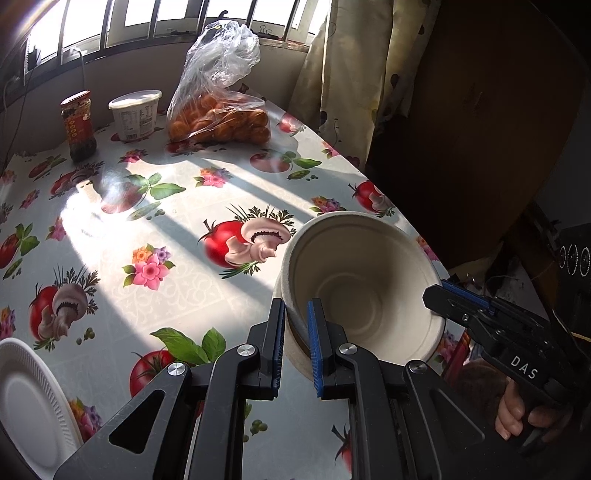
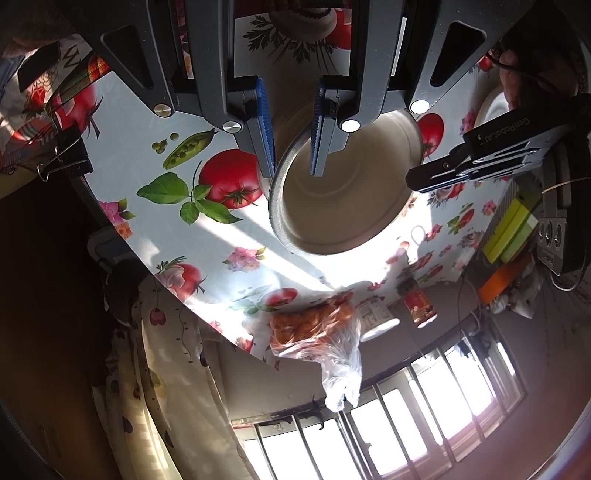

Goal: Organize plates and bowls

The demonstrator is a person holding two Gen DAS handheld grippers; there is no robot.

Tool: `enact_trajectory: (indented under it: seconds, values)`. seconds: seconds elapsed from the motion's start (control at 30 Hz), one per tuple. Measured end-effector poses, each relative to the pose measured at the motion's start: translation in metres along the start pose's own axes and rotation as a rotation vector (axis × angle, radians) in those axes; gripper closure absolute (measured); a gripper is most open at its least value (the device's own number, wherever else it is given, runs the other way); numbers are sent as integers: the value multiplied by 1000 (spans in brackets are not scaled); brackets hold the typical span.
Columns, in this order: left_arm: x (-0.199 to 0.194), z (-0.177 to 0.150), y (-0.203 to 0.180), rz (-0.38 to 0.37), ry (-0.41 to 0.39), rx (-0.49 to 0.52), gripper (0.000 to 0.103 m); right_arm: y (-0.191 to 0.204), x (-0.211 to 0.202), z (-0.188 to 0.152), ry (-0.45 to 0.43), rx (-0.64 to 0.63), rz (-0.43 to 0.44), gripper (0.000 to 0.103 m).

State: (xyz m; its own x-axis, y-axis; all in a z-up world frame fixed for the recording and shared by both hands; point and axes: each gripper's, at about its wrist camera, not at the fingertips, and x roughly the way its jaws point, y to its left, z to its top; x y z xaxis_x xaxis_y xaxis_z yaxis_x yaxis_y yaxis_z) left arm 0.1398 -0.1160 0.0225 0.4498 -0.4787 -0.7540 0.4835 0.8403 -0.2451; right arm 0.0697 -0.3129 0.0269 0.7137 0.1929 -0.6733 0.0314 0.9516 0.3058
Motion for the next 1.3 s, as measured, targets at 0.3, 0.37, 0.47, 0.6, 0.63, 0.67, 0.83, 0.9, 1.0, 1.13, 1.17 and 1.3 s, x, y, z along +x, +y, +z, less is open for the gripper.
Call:
enact_trajectory:
  seconds: [0.3, 0.37, 0.47, 0.6, 0.63, 0.67, 0.83, 0.9, 1.0, 1.13, 1.17, 1.3]
  values:
    - [3, -5, -1, 5, 17, -1, 90, -2, 2, -5, 12, 9, 1, 83]
    - [3, -5, -1, 5, 18, -2, 90, -2, 4, -6, 16, 8, -1, 83]
    - [3, -5, -1, 6, 18, -2, 90, -2, 5, -7, 20, 6, -6, 83]
    - [6, -5, 0, 6, 26, -4, 90, -2, 5, -7, 22, 6, -6, 83]
    - [6, -6, 0, 6, 28, -5, 90, -2, 6, -7, 24, 7, -7, 83]
    - [7, -6, 0, 6, 29, -5, 90, -2, 6, -7, 24, 6, -8, 83]
    - [8, -7, 1, 6, 30, -13, 90, -4, 8, -10, 32, 6, -7, 83]
    - [8, -7, 1, 7, 31, -14, 90, -4, 9, -11, 33, 5, -9, 83]
    - [8, -8, 2, 7, 31, -15, 90, -5, 10, -11, 36, 8, -7, 83]
    - [9, -9, 2, 10, 35, -18, 90, -4, 11, -11, 37, 8, -6, 82]
    - [9, -9, 2, 11, 35, -18, 90, -4, 11, -11, 38, 8, -7, 82]
    - [9, -9, 2, 10, 34, -17, 90, -4, 11, -11, 37, 8, -7, 82]
